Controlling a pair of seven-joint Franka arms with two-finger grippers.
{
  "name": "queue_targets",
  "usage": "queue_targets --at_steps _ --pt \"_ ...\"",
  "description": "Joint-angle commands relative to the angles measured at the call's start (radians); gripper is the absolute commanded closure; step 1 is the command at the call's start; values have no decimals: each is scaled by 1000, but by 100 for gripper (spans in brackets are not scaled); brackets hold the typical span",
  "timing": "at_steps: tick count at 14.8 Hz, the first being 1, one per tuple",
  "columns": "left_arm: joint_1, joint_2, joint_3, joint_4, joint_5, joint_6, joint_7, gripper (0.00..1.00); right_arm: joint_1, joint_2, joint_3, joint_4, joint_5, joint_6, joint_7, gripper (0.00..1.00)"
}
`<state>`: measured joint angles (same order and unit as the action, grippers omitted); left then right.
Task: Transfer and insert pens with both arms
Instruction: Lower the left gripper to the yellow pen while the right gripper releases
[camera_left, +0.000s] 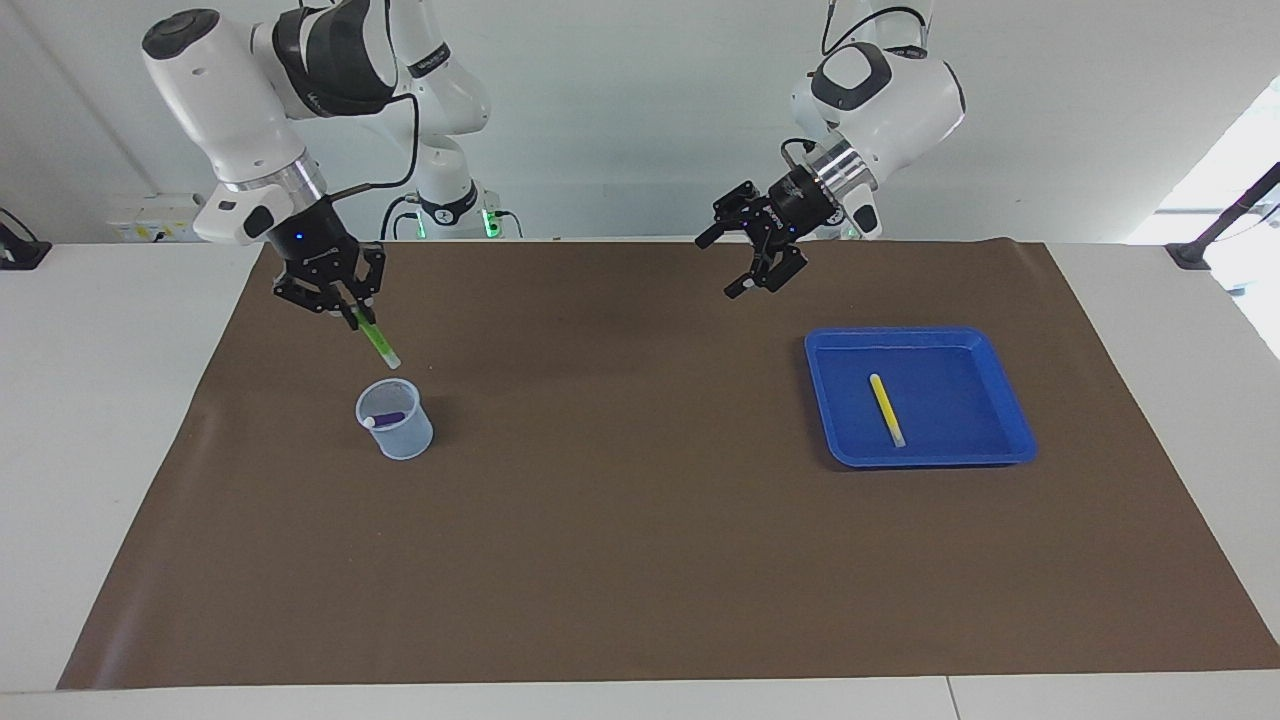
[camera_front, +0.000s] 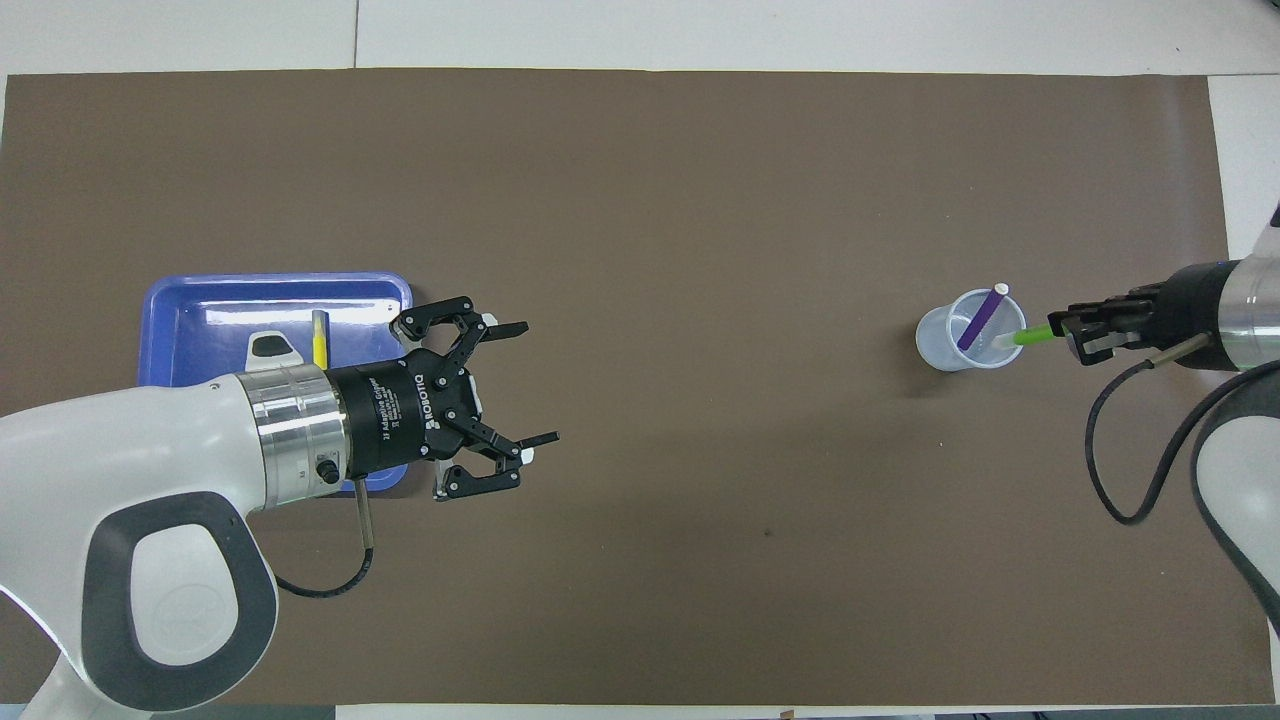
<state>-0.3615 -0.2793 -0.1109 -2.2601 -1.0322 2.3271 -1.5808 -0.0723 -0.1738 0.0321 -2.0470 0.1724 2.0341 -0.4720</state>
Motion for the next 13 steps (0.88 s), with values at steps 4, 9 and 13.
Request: queue_targets --at_steps 4,9,13 --pt "197 -34 -4 -24 228 -285 220 0 -21 -16 14 -108 -16 148 -22 100" --pt "317 -31 -4 -22 380 -445 555 0 -34 34 16 -124 -10 215 -17 100" --pt "384 27 -4 -15 504 -471 812 0 -29 73 16 -131 2 276 -20 100"
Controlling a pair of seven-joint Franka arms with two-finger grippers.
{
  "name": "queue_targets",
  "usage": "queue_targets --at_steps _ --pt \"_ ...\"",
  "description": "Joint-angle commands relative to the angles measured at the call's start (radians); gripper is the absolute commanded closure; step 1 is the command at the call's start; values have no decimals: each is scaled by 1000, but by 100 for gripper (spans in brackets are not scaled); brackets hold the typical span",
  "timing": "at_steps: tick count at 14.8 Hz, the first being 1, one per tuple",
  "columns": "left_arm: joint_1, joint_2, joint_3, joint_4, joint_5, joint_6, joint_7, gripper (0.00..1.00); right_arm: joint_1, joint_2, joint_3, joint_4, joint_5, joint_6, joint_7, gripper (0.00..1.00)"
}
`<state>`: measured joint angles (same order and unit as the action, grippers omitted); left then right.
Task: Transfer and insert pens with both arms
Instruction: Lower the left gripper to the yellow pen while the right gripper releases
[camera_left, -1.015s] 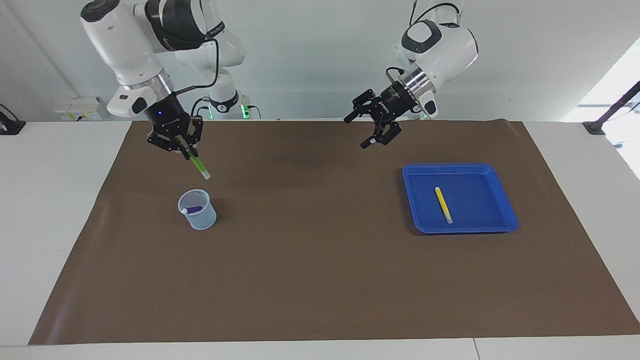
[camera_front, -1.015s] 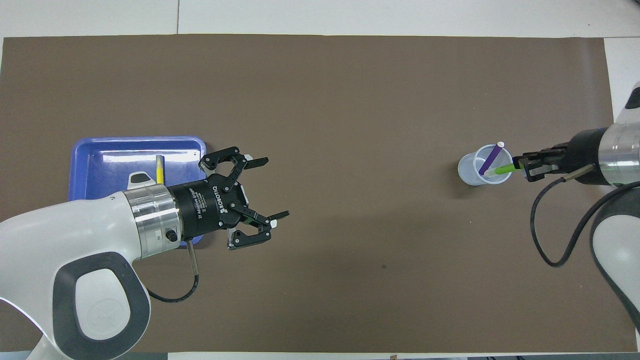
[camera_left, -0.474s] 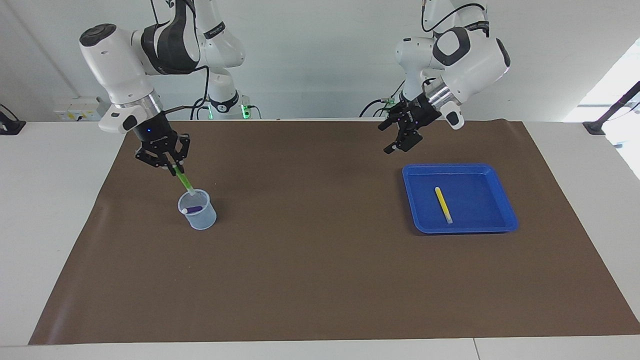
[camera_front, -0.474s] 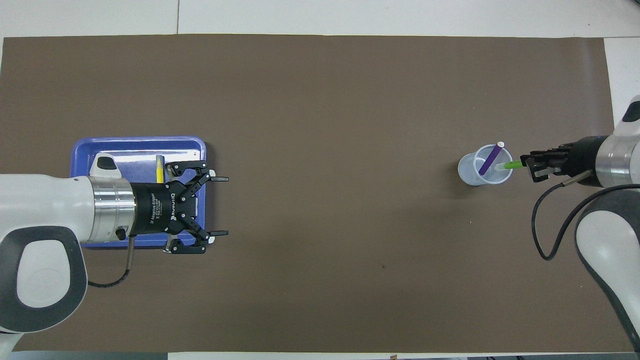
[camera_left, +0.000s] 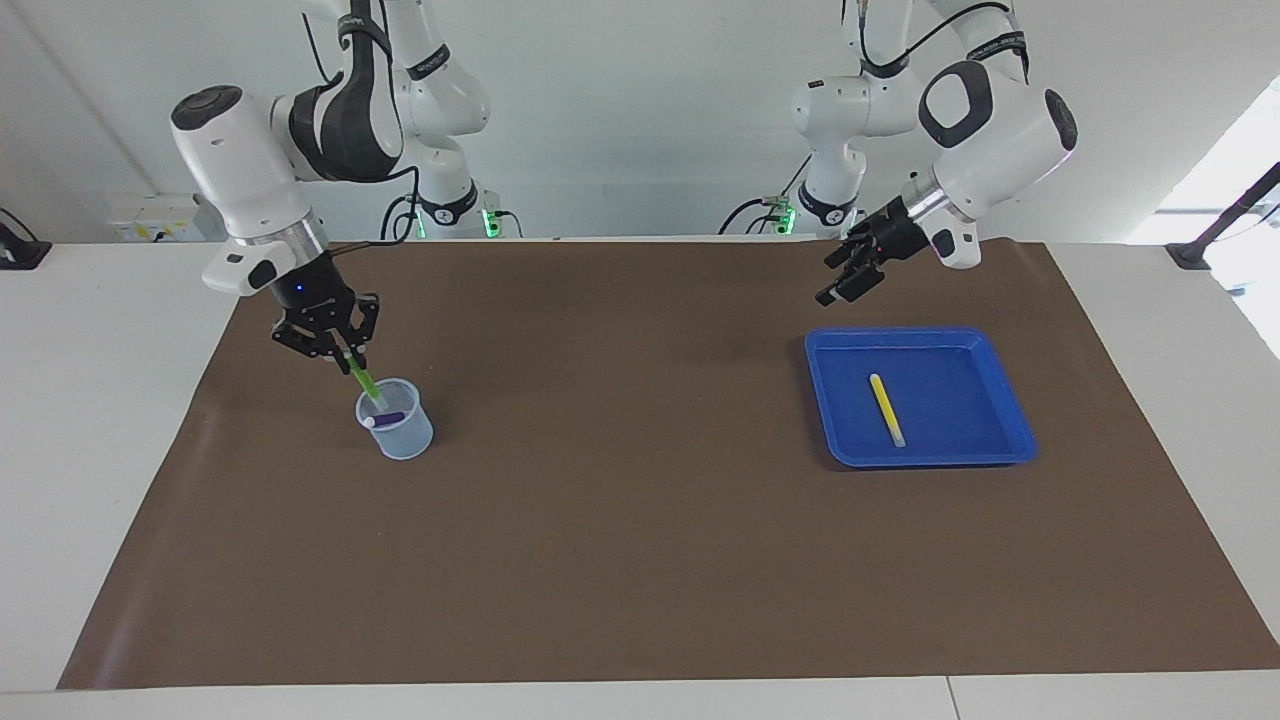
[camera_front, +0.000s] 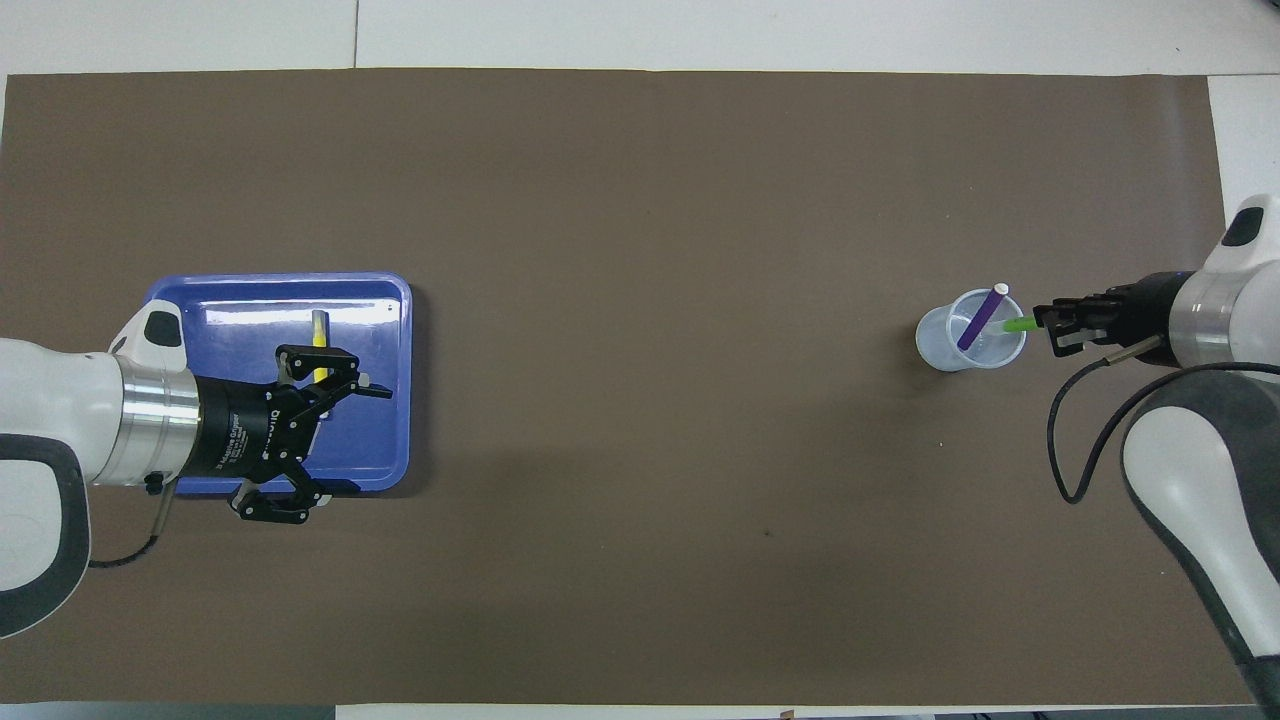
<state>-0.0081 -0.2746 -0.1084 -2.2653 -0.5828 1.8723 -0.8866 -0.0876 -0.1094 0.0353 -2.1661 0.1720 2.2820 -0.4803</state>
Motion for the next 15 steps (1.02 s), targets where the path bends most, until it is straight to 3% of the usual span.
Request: queue_targets --at_steps 1,8,13,15 --pt "39 52 -7 6 90 -16 162 0 -14 10 12 -12 4 28 -12 100" --pt "27 319 -10 205 406 24 204 0 -38 10 11 -58 4 37 -60 100" --pt "17 406 -13 216 547 94 248 0 -49 22 12 -75 4 69 -60 100" --pt "20 436 -13 221 552 151 312 0 -44 31 12 -75 4 79 -58 100"
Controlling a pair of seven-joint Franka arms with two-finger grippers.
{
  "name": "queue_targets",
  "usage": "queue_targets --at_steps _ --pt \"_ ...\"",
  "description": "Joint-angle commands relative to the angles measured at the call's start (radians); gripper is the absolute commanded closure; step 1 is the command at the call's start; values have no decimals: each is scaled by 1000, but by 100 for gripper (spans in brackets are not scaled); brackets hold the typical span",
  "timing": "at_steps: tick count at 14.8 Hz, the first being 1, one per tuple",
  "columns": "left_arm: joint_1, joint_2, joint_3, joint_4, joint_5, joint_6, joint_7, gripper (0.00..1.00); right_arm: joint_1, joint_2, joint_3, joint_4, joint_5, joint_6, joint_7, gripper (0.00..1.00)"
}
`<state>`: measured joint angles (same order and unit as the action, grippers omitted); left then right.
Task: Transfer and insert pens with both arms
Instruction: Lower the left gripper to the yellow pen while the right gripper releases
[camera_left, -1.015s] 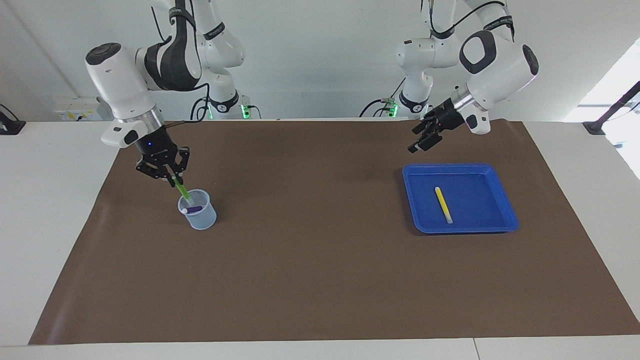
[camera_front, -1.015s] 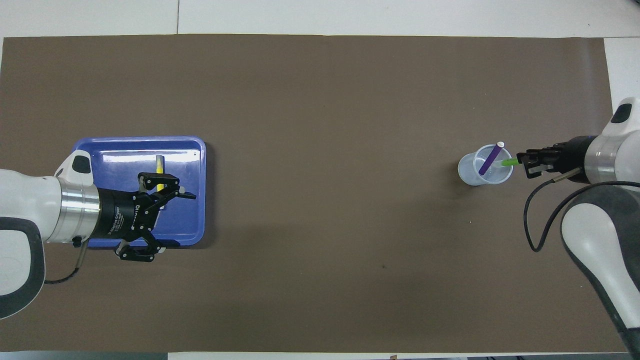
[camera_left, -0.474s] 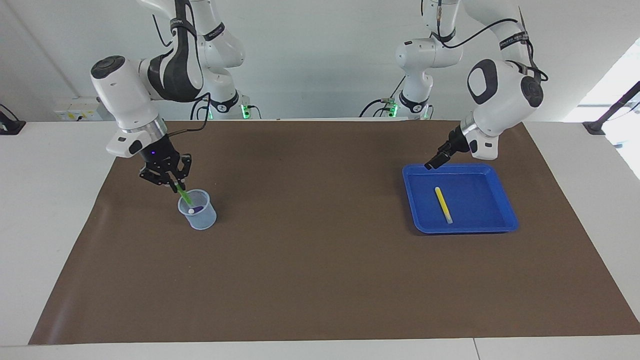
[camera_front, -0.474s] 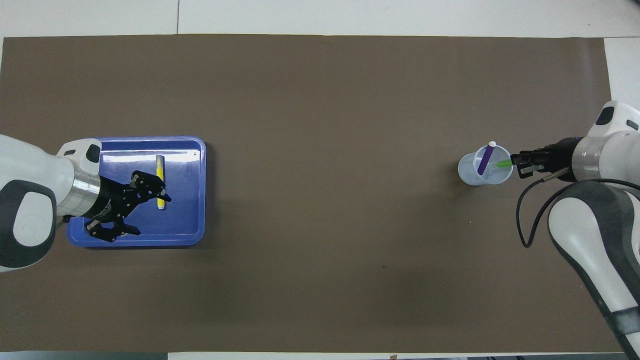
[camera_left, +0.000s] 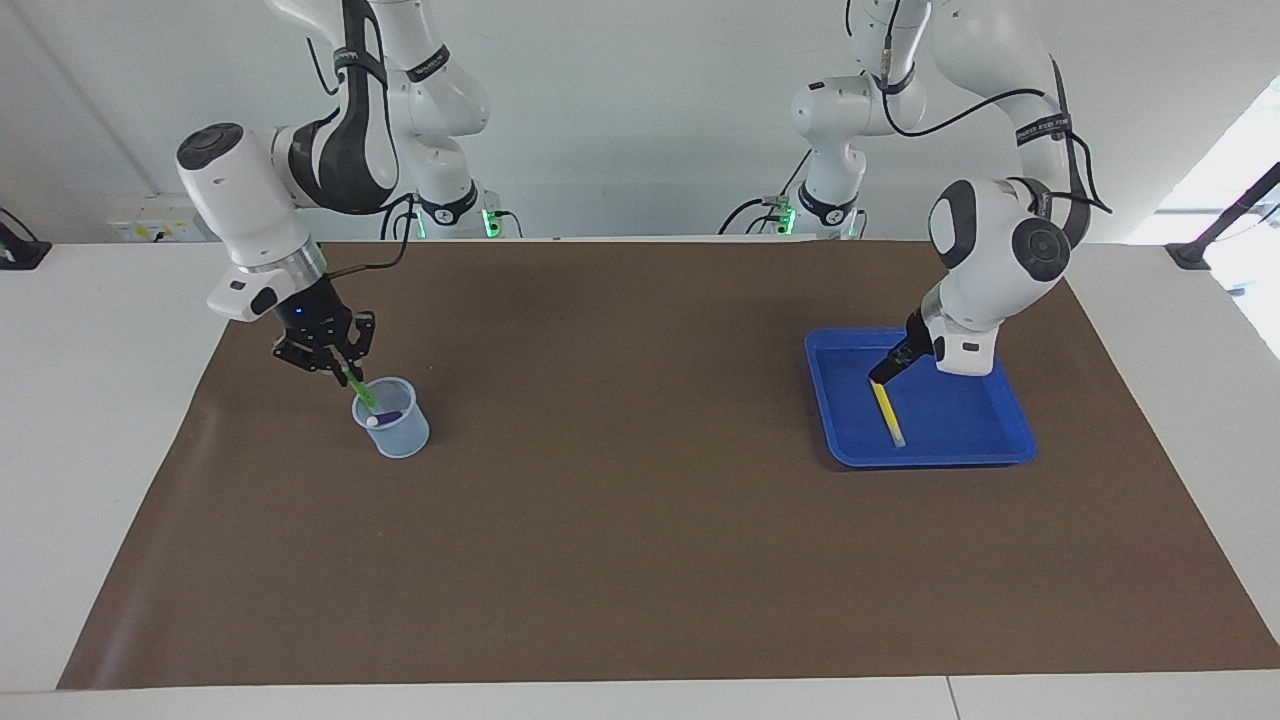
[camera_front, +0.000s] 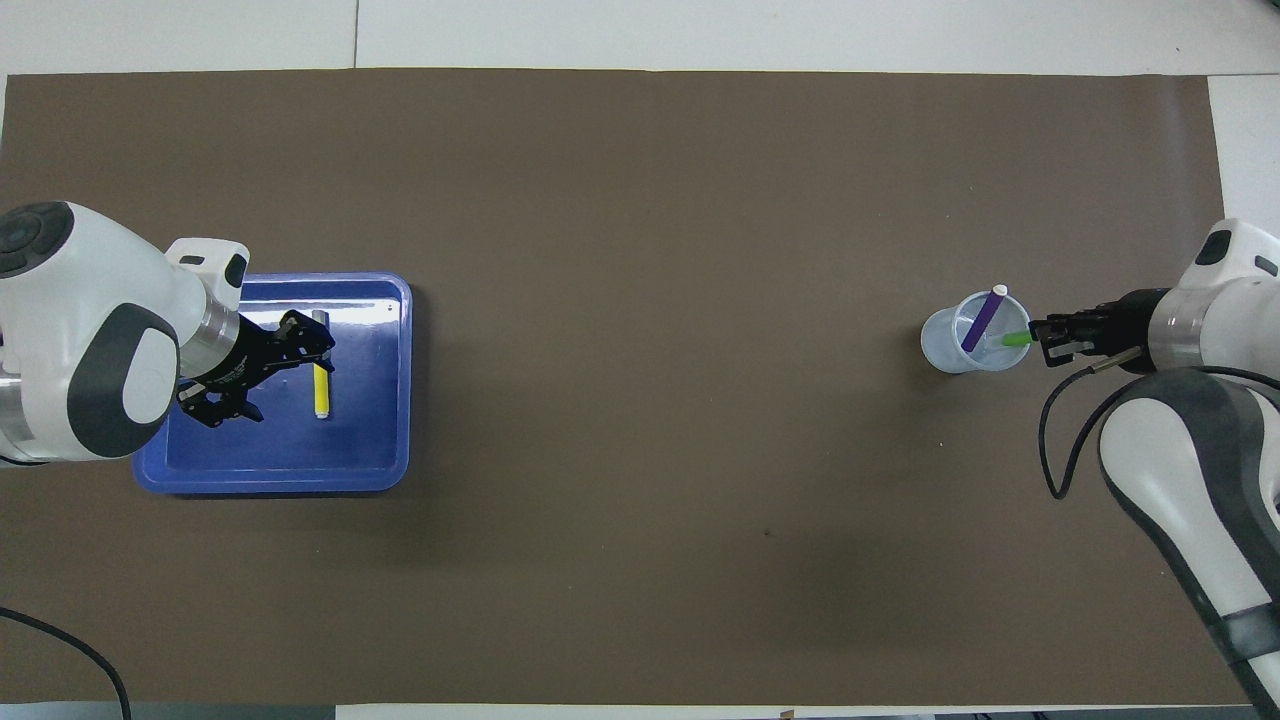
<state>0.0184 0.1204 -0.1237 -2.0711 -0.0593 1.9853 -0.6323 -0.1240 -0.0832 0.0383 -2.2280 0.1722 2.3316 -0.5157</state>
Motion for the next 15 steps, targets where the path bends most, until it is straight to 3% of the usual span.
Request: queue_targets --at_steps 1,5,6,8,11,15 --pt "-5 57 2 35 29 73 118 0 -6 8 9 -13 4 31 -24 100" --pt "-2 110 4 63 29 188 362 0 -6 20 9 -12 4 31 -23 100" --pt "0 111 6 63 27 205 444 0 -6 20 9 -12 4 31 -23 80" --pt "6 117 9 49 29 221 572 2 -6 22 9 -7 4 31 -18 49" --pt "2 140 9 42 73 221 628 4 -9 23 8 1 4 31 -17 26" --pt "-6 143 9 19 76 230 626 14 -17 37 8 34 4 26 -9 6"
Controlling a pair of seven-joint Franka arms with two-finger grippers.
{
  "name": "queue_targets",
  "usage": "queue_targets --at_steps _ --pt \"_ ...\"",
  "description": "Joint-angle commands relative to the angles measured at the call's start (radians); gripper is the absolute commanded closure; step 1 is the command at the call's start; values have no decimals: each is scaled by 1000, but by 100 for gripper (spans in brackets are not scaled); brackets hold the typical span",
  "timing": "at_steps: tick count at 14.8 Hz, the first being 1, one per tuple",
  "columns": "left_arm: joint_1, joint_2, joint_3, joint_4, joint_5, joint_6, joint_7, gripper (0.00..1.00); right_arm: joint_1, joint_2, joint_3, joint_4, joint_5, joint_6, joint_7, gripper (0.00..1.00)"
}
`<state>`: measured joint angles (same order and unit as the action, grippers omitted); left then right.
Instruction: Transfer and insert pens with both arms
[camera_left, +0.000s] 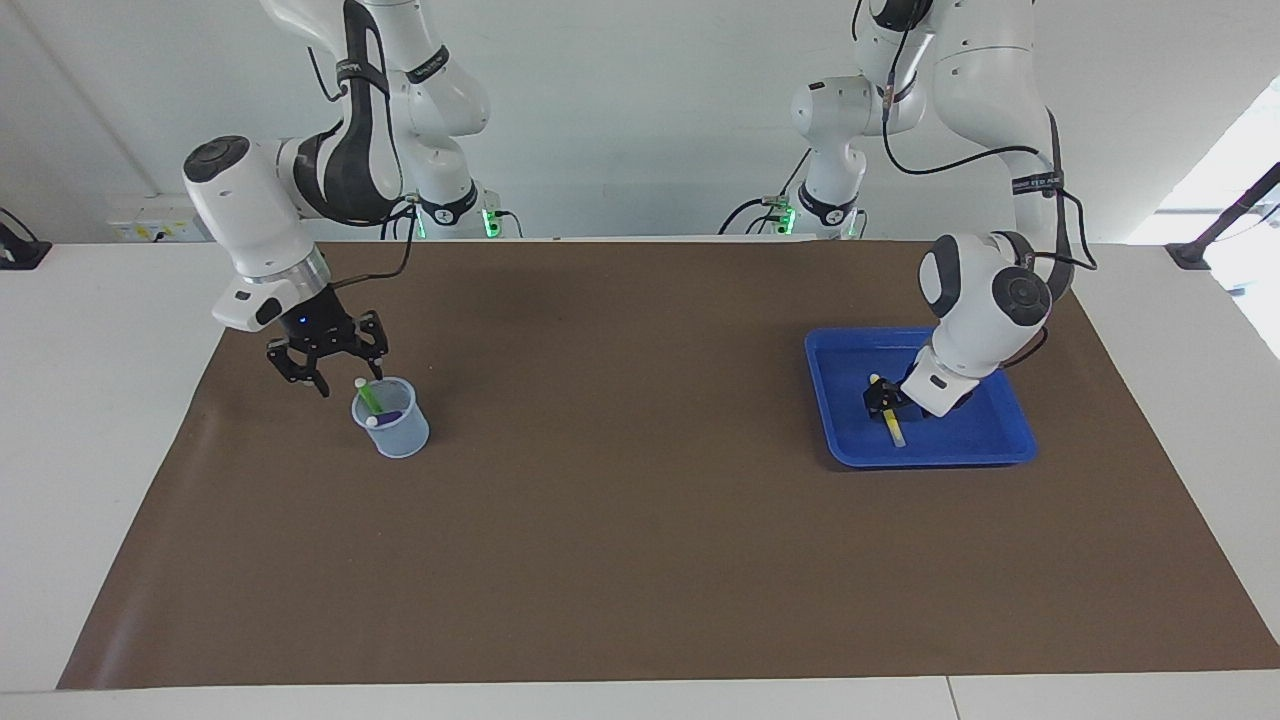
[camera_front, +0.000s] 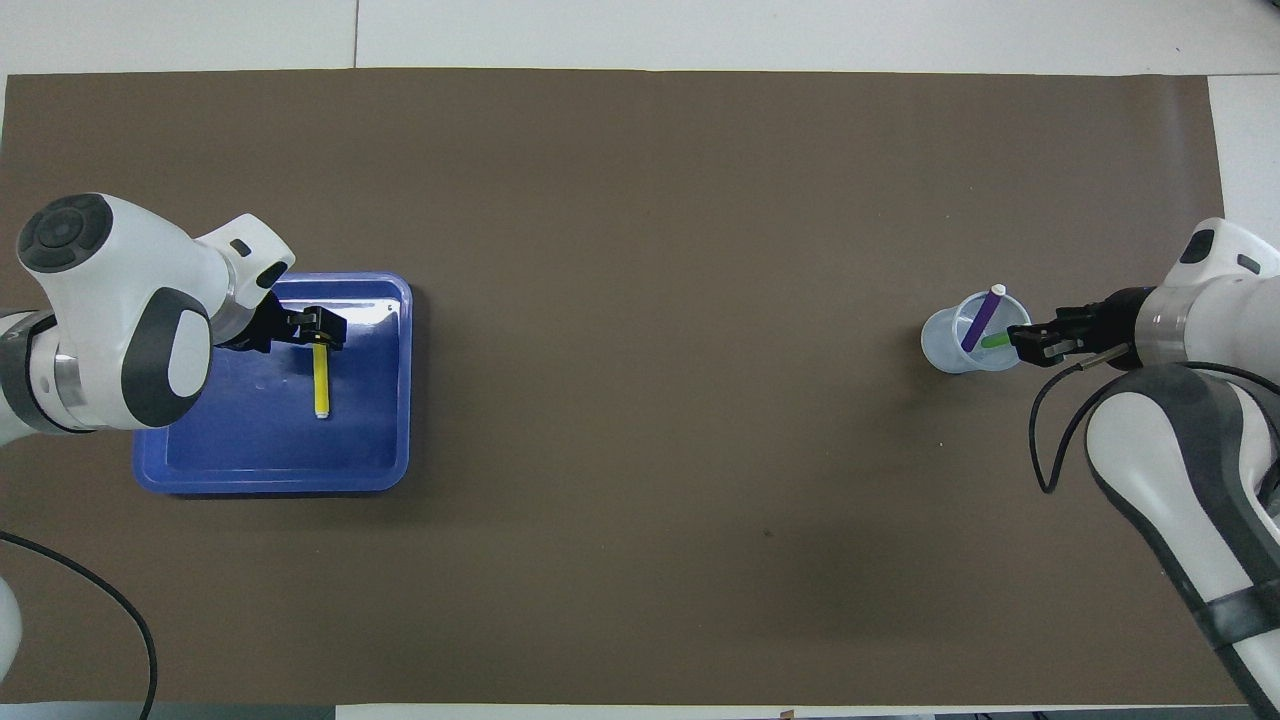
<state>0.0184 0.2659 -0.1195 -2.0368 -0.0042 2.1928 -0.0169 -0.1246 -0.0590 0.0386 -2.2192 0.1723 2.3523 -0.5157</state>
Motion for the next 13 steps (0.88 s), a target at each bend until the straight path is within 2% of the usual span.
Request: queue_targets --at_steps 1,2,5,7,9,11,13 --pt "-6 -2 4 -23 21 25 11 19 -17 13 7 35 4 5 -3 3" --pt "-3 -2 4 -34 21 31 12 27 -15 13 7 47 3 2 11 0" --pt "-2 -4 3 -39 21 35 9 56 -12 5 4 85 -11 -30 104 0" --pt "-3 -2 3 -42 21 38 6 75 -13 -1 0 134 -20 -111 137 0" --pt "-2 -2 3 -42 21 38 6 90 -13 -1 0 214 -94 -212 186 0" --pt "-3 -2 3 -42 21 38 6 100 -4 -1 7 289 -181 -333 284 0" --pt "-2 -2 3 -42 21 35 6 100 17 4 9 344 -200 -418 347 0"
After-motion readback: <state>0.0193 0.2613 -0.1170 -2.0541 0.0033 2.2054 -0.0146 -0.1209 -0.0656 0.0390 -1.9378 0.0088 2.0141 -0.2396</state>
